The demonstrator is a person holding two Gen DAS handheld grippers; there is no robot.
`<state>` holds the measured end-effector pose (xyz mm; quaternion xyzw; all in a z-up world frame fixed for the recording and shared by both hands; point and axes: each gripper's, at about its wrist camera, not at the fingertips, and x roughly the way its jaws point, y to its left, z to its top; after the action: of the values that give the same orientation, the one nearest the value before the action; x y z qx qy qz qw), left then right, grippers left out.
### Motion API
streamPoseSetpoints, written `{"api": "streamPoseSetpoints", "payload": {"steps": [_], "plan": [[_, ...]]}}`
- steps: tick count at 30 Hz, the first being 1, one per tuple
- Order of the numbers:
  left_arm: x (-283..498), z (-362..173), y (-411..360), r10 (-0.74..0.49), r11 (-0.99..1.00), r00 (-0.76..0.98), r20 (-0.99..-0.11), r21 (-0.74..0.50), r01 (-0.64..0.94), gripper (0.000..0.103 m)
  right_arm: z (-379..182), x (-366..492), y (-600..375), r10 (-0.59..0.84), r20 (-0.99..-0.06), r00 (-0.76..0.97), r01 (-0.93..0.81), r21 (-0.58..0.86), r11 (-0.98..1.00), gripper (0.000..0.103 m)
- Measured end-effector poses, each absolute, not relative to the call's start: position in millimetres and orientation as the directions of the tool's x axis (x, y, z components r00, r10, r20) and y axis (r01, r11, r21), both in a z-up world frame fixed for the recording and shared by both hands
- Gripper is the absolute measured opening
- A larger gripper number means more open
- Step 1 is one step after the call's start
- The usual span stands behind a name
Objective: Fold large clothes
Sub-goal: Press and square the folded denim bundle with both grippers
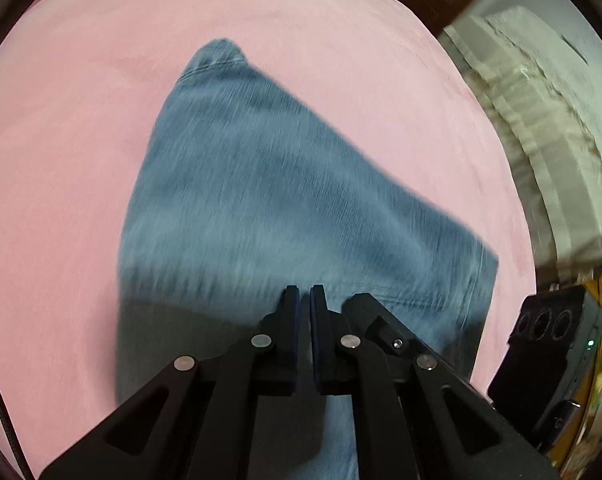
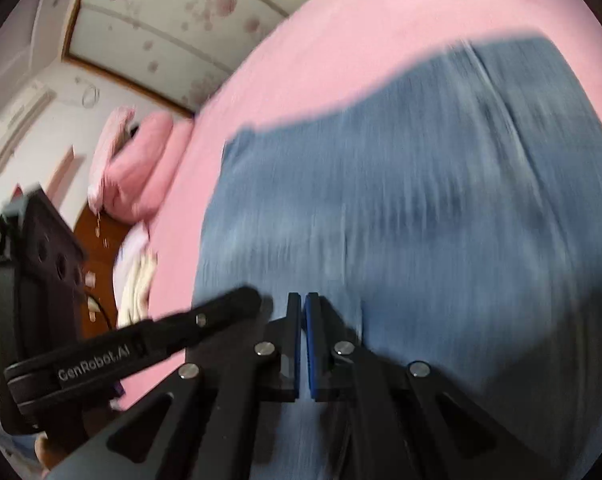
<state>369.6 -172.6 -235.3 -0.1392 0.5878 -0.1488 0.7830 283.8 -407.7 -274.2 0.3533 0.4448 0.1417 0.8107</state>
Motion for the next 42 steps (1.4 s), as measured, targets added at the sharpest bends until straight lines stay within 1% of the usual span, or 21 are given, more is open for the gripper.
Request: {"api": "streamPoseSetpoints", "payload": {"steps": [3, 5, 6, 8, 12, 13, 17, 21, 23, 25, 28, 32, 33, 34, 35, 36, 37, 38, 40, 41, 42], "plan": [[387, -234, -182, -0.364, 0.931, 0.303, -0.881, -0.357, 0.08, 0.003, -277, 305, -424, 0.52, -0.62, 0.587, 0.111, 0.698, 0.707, 0.0], [393, -230, -178, -0.337, 0.939, 0.351, -0.874, -0.341, 0.051, 0.003, -273, 308, -437, 0.522, -0.625, 0.58, 0.082, 0.682, 0.727, 0.0], [393, -225, -172, -0.321, 0.942, 0.378, -0.869, -0.333, 0.034, 0.003, -267, 305, -443, 0.494, -0.638, 0.591, 0.065, 0.648, 0.759, 0.0], [393, -220, -162, -0.293, 0.95, 0.406, -0.865, -0.312, 0.021, 0.003, -256, 294, -457, 0.364, -0.689, 0.627, 0.088, 0.527, 0.845, 0.0], [387, -217, -151, -0.287, 0.952, 0.373, -0.882, -0.305, 0.01, 0.003, -256, 278, -479, 0.408, -0.678, 0.612, 0.154, 0.607, 0.779, 0.0], [383, -217, -152, -0.28, 0.956, 0.367, -0.887, -0.294, 0.018, 0.003, -258, 275, -477, 0.411, -0.692, 0.594, 0.167, 0.605, 0.778, 0.0], [351, -218, -152, -0.246, 0.969, 0.338, -0.908, -0.239, 0.064, 0.003, -260, 257, -461, 0.368, -0.769, 0.523, 0.164, 0.514, 0.842, 0.0], [302, -224, -152, -0.281, 0.959, 0.256, -0.925, -0.261, 0.11, 0.003, -258, 215, -435, 0.298, -0.832, 0.469, 0.17, 0.416, 0.893, 0.0], [282, -228, -152, -0.313, 0.948, 0.193, -0.93, -0.292, 0.126, 0.003, -260, 193, -430, 0.292, -0.846, 0.446, 0.19, 0.409, 0.893, 0.0], [266, -225, -149, -0.325, 0.944, 0.215, -0.921, -0.301, 0.135, 0.003, -261, 173, -434, 0.288, -0.857, 0.427, 0.218, 0.407, 0.887, 0.0], [255, -226, -142, -0.351, 0.935, 0.141, -0.926, -0.337, 0.114, 0.003, -254, 158, -432, 0.282, -0.889, 0.362, 0.259, 0.387, 0.885, 0.0], [235, -222, -135, -0.321, 0.946, 0.093, -0.942, -0.314, 0.082, 0.004, -248, 146, -423, 0.288, -0.925, 0.249, 0.308, 0.358, 0.881, 0.002], [229, -219, -139, -0.296, 0.954, 0.073, -0.952, -0.291, 0.074, 0.006, -248, 145, -418, 0.291, -0.933, 0.21, 0.32, 0.347, 0.882, 0.003], [222, -217, -140, -0.28, 0.959, 0.061, -0.958, -0.276, 0.072, 0.012, -247, 144, -414, 0.29, -0.94, 0.18, 0.329, 0.335, 0.883, 0.003], [215, -212, -136, -0.266, 0.962, 0.048, -0.963, -0.262, 0.073, 0.022, -246, 140, -411, 0.29, -0.944, 0.16, 0.334, 0.328, 0.883, 0.003], [209, -207, -134, -0.254, 0.965, 0.037, -0.966, -0.251, 0.076, 0.029, -243, 139, -407, 0.294, -0.945, 0.145, 0.338, 0.326, 0.883, 0.003], [202, -201, -131, -0.238, 0.968, 0.025, -0.971, -0.236, 0.084, 0.052, -239, 138, -404, 0.295, -0.946, 0.133, 0.341, 0.323, 0.883, 0.003], [202, -197, -131, -0.217, 0.972, 0.018, -0.976, -0.215, 0.091, 0.07, -237, 138, -401, 0.29, -0.949, 0.125, 0.342, 0.315, 0.885, 0.005], [199, -187, -128, -0.161, 0.981, 0.031, -0.986, -0.157, 0.11, 0.072, -229, 138, -396, 0.261, -0.959, 0.107, 0.345, 0.283, 0.895, 0.009], [201, -185, -130, -0.138, 0.984, 0.024, -0.99, -0.134, 0.119, 0.072, -226, 137, -393, 0.25, -0.963, 0.103, 0.344, 0.271, 0.899, 0.016], [201, -182, -128, -0.101, 0.986, 0.006, -0.995, -0.099, 0.133, 0.072, -222, 139, -389, 0.236, -0.967, 0.099, 0.34, 0.256, 0.905, 0.026]]}}
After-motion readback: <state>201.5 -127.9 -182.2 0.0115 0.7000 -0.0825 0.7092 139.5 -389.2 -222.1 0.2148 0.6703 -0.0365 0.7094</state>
